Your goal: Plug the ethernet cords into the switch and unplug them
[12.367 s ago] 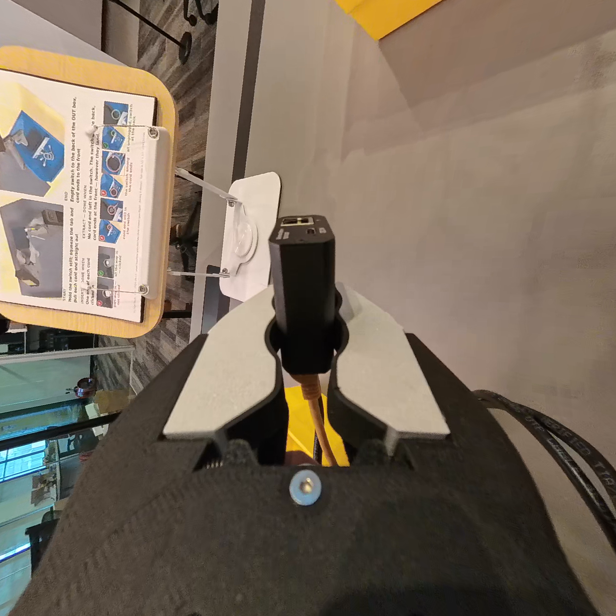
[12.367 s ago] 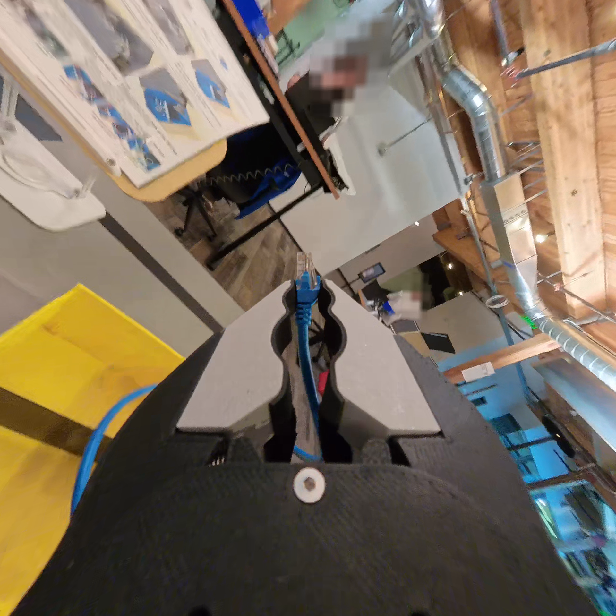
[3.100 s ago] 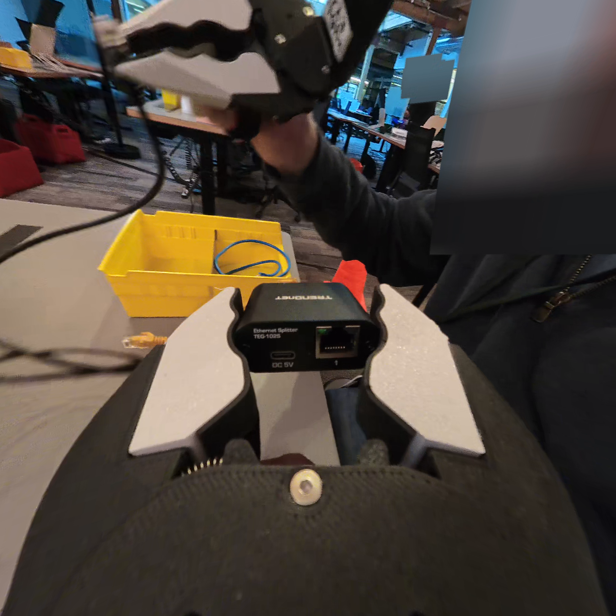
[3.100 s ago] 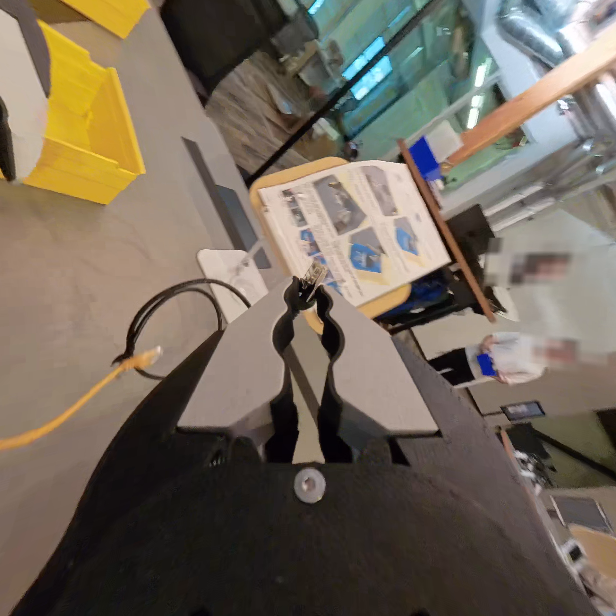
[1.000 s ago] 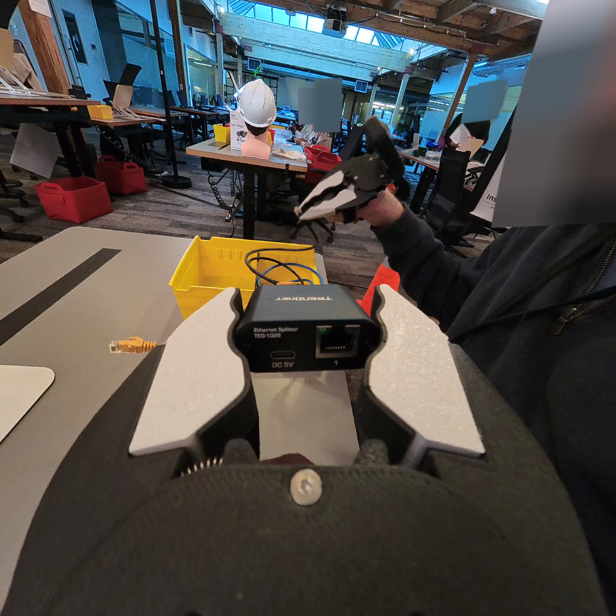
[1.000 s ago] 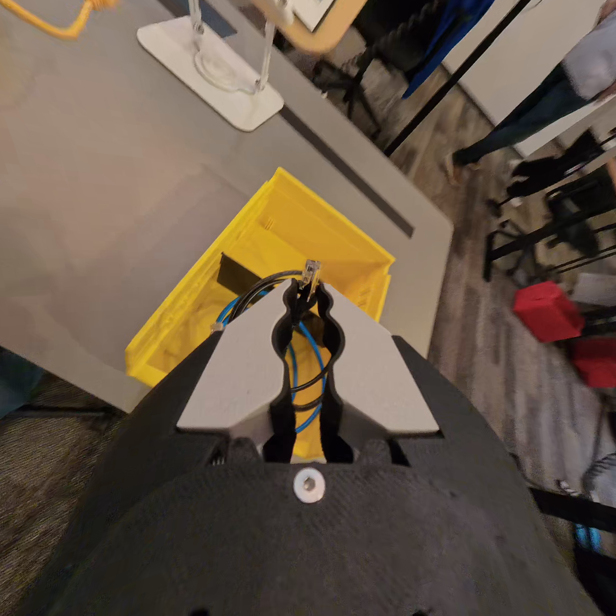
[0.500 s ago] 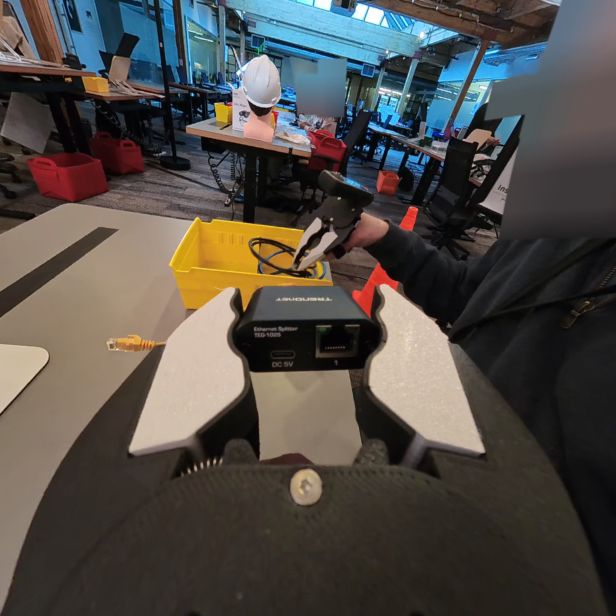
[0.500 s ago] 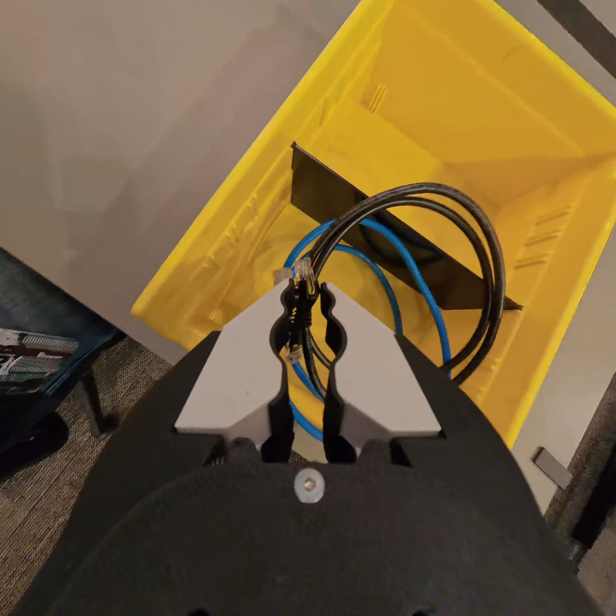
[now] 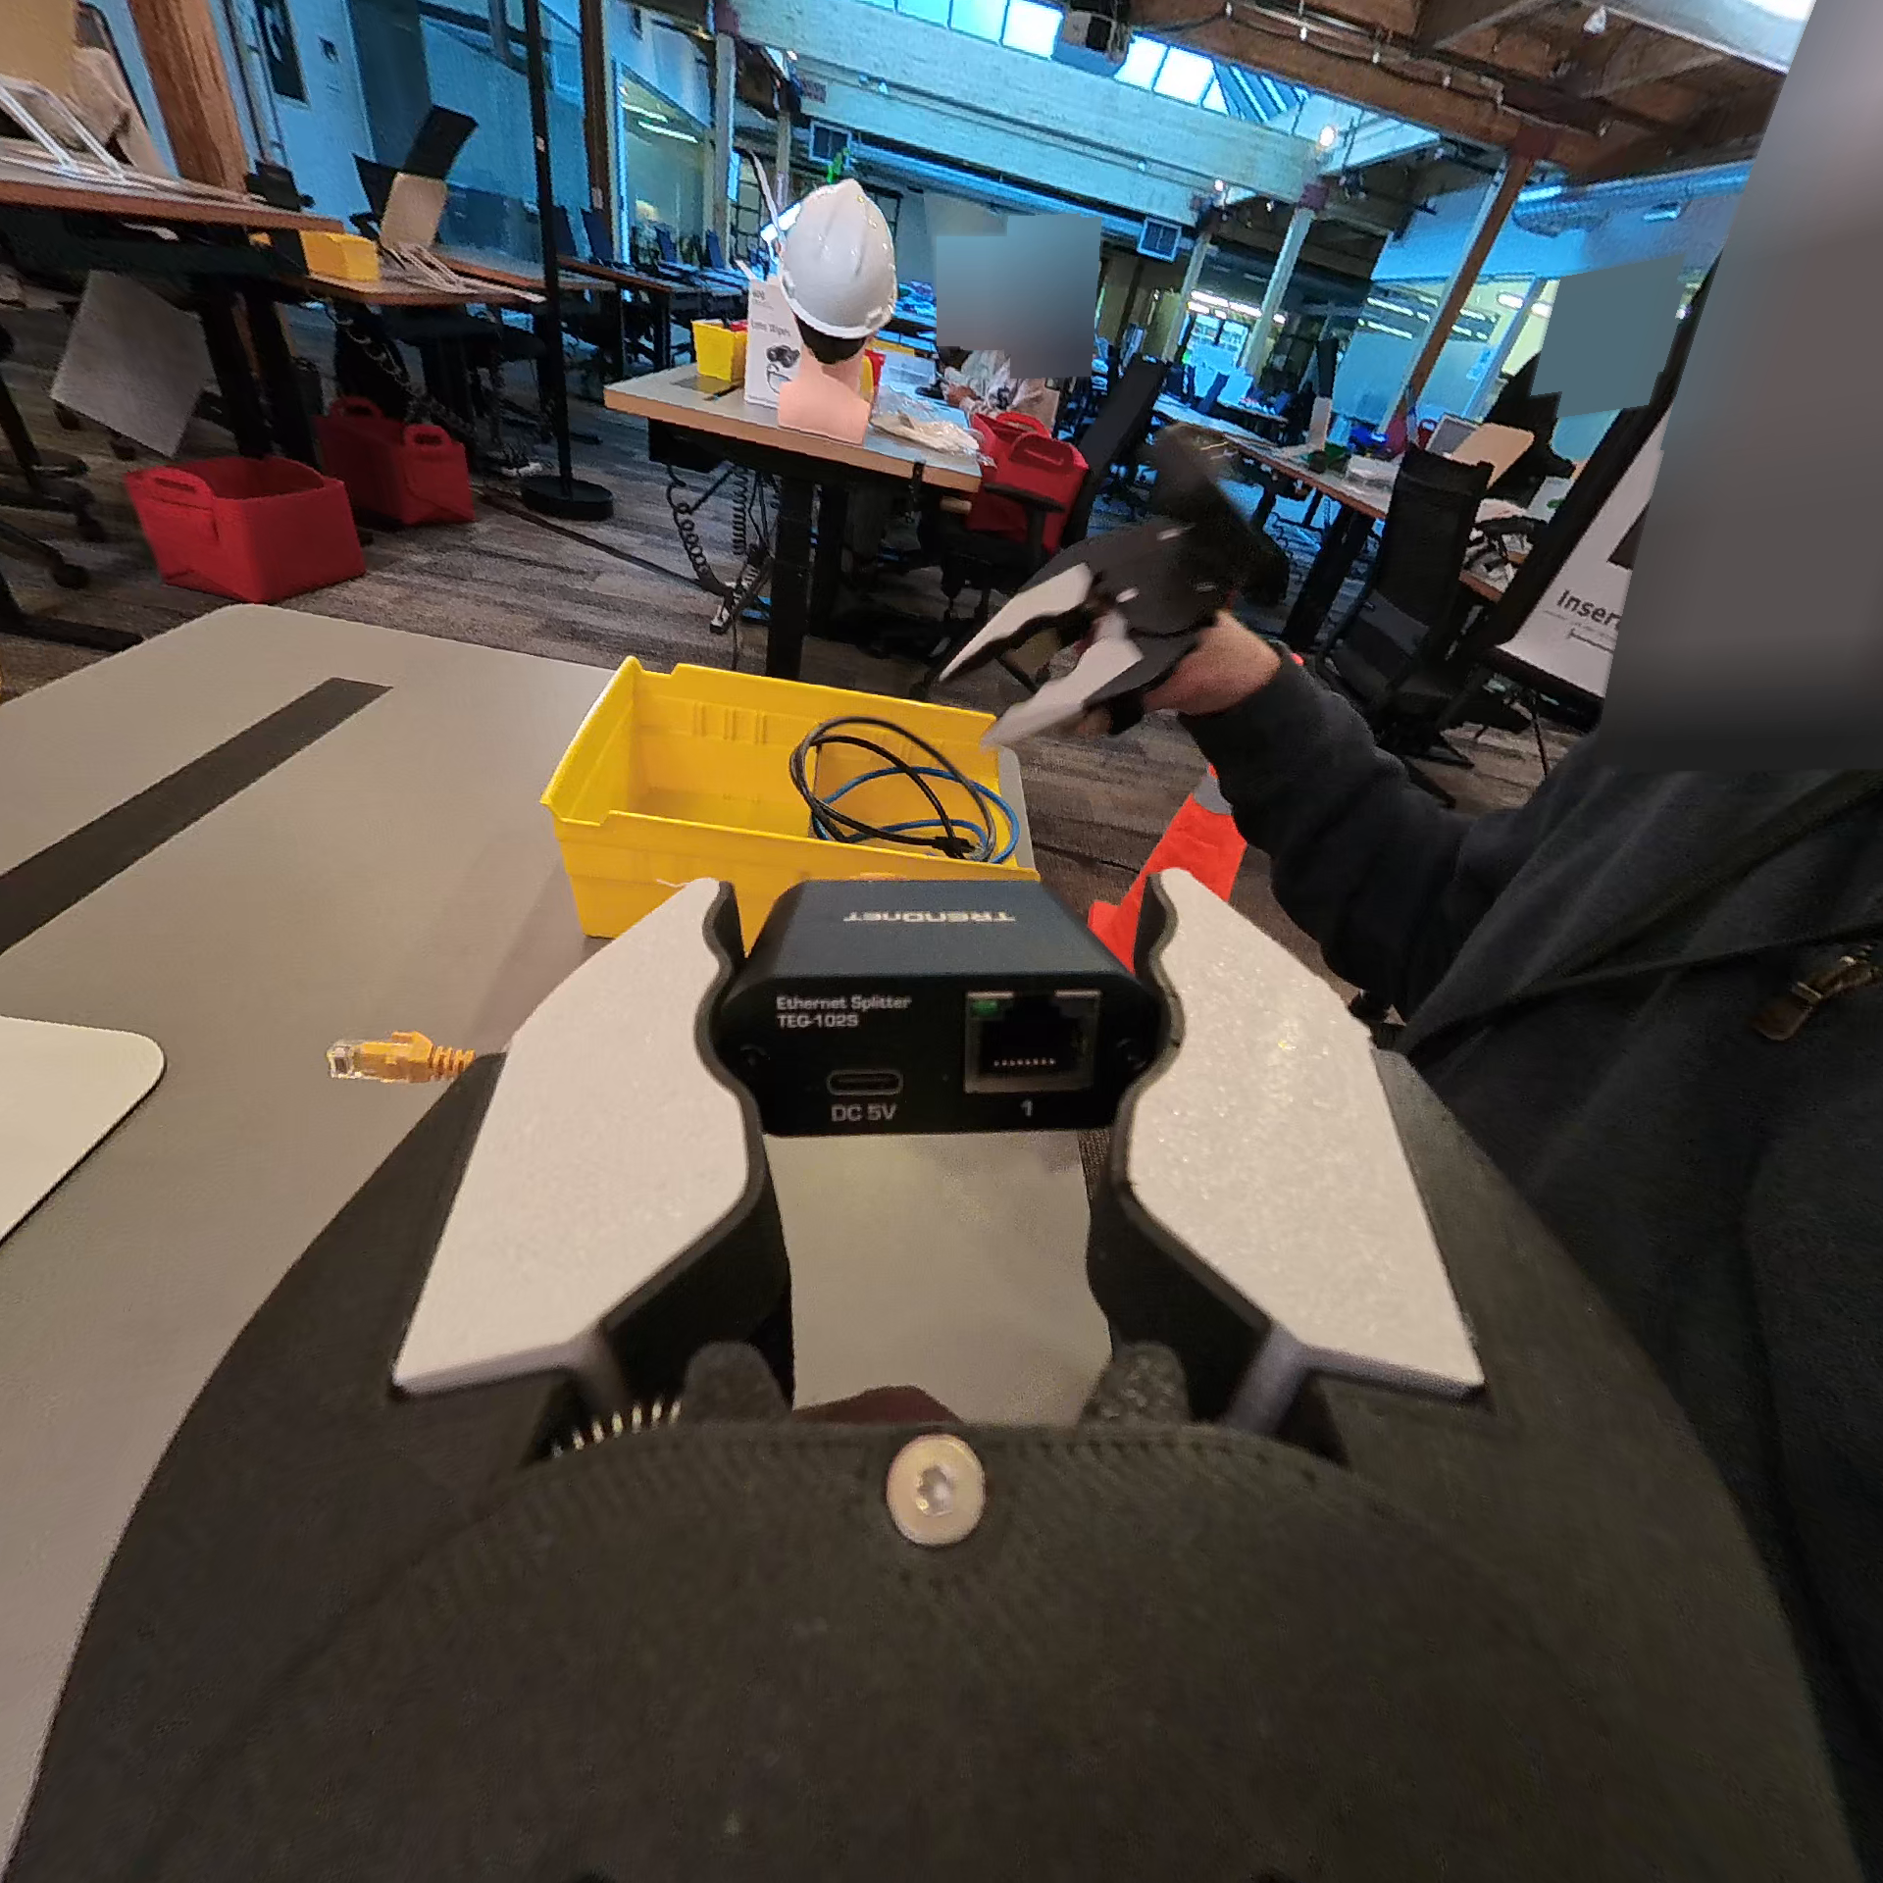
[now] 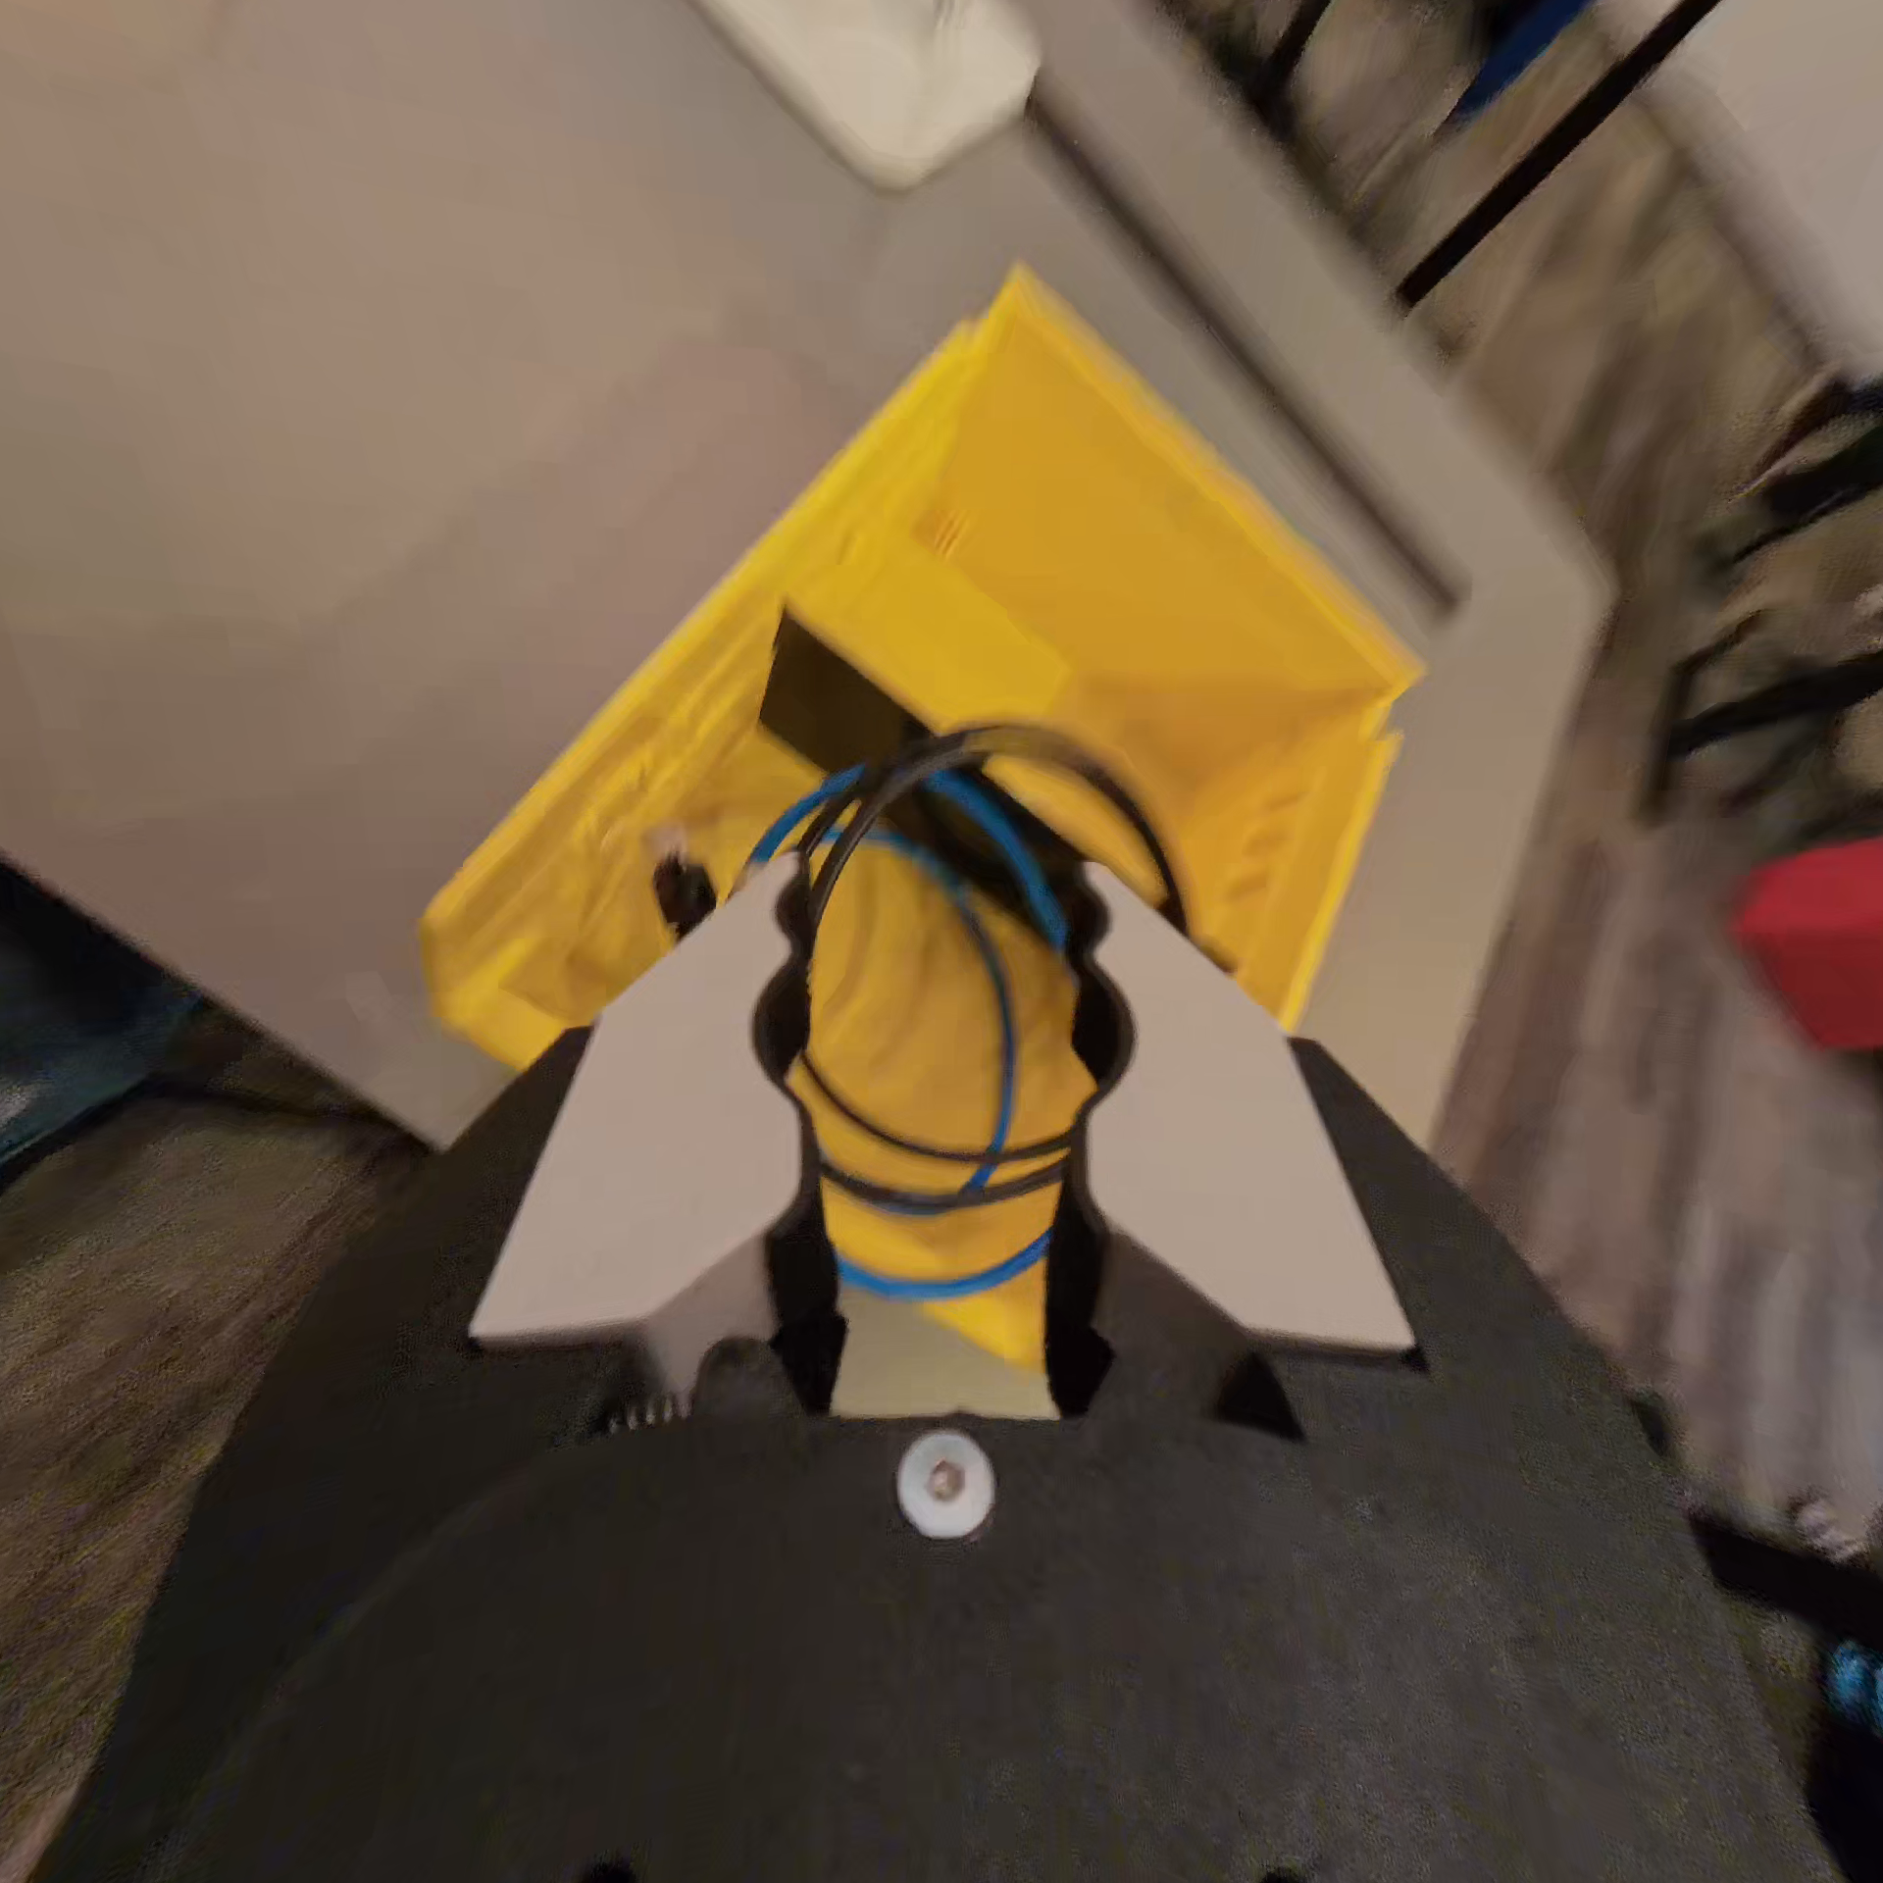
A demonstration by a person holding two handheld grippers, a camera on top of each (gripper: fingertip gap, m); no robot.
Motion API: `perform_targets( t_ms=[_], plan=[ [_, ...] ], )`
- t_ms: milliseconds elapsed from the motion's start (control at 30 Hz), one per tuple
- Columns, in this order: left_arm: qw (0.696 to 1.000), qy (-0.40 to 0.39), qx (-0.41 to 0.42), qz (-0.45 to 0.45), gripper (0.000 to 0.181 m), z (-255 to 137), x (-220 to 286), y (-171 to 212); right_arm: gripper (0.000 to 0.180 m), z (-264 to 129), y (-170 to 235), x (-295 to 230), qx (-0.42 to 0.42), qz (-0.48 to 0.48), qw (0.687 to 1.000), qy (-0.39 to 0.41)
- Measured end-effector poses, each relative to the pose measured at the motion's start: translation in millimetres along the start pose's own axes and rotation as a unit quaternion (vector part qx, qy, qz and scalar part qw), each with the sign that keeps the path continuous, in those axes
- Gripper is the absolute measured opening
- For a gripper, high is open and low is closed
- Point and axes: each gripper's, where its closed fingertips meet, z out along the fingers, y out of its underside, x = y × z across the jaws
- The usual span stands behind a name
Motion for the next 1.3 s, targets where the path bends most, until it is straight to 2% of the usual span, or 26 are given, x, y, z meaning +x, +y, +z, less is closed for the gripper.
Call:
perform_targets(
  t_ms=[33, 167, 333, 467, 700, 867, 1300],
  plan=[
    [1.0, -0.003, 0.004, -0.001, 0.073, 1, -1, 0, 0.039, -9, -20, -2, 0.04, -0.022, 0.999, 0.011],
    [1.0, -0.006, 0.019, -0.011, 0.073, 8, -2, 0, 0.032, -30, -113, -48, 0.191, -0.102, 0.976, -0.007],
    [0.999, -0.011, 0.026, -0.019, 0.073, 18, 3, 5, 0.027, -7, -201, -127, 0.285, -0.242, 0.927, -0.002],
    [0.999, -0.018, 0.036, -0.03, 0.073, 20, 3, 6, 0.029, 17, -242, -171, 0.32, -0.297, 0.899, -0.007],
    [0.997, -0.025, 0.052, -0.06, 0.073, 21, -3, 8, 0.032, 32, -275, -185, 0.355, -0.332, 0.873, 0.037],
    [0.996, -0.026, 0.052, -0.066, 0.073, 27, -1, 10, 0.018, 38, -280, -185, 0.355, -0.352, 0.865, 0.049],
    [0.995, -0.02, 0.049, -0.08, 0.073, 30, 0, 14, 0.009, 42, -274, -188, 0.332, -0.38, 0.863, 0.004]
  ],
)
